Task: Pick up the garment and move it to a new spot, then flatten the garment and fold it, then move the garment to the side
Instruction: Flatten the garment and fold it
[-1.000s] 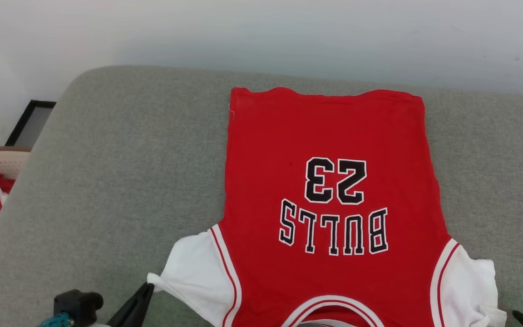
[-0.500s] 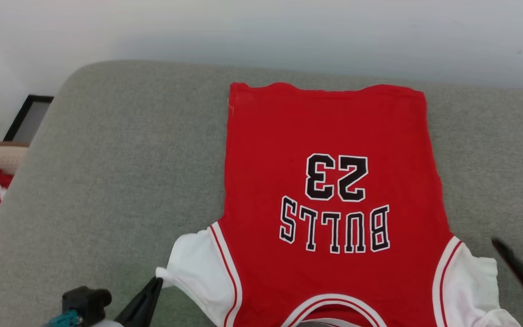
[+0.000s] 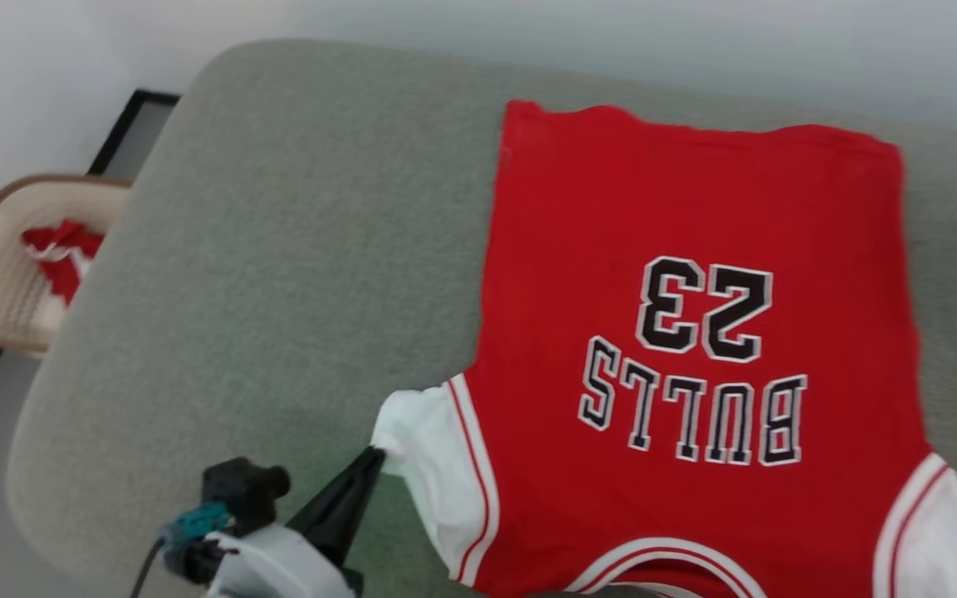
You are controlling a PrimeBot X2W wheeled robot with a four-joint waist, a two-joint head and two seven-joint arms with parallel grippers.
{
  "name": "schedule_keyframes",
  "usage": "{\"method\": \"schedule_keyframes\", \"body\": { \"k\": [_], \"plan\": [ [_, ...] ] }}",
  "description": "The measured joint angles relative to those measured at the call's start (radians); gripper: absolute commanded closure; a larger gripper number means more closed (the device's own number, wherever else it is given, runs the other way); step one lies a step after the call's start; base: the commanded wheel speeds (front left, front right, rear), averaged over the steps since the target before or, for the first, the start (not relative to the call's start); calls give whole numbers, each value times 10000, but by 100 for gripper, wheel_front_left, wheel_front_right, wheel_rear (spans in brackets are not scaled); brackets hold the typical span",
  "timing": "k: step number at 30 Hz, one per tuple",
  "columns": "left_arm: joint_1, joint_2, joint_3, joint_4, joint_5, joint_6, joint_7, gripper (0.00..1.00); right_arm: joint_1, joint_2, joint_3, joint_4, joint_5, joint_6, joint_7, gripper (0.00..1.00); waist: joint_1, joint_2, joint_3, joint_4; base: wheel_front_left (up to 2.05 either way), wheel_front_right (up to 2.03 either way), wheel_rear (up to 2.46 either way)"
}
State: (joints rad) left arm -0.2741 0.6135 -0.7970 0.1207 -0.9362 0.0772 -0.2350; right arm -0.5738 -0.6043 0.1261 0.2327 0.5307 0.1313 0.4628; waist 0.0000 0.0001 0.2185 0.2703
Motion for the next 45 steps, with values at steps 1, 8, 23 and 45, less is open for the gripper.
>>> {"method": "schedule_keyframes", "body": {
  "k": [1,8,23,45],
  "plan": [
    [-133,-119,-52,88,50,-104,12,100,-396,-2,50,405,-25,-2,73,0,0,0,80,130,0,0,0],
    [-860,-815,-326,713,228,-681,-4,100,-2557,77,297,3172,-483,0,621,0,0,0,755,944,0,0,0],
    [-1764,-1952,-596,1873,489,-1578,-184,100,-5288,-98,-752,7428,-2320,-2,1547,0,0,0,2203,2337,0,0,0],
    [-1516,-1870,-12,2692,593,-1870,-265,100,-5021,773,-364,7451,-2038,-12,2107,100,0,0,1785,2072,0,0,0]
  ]
}}
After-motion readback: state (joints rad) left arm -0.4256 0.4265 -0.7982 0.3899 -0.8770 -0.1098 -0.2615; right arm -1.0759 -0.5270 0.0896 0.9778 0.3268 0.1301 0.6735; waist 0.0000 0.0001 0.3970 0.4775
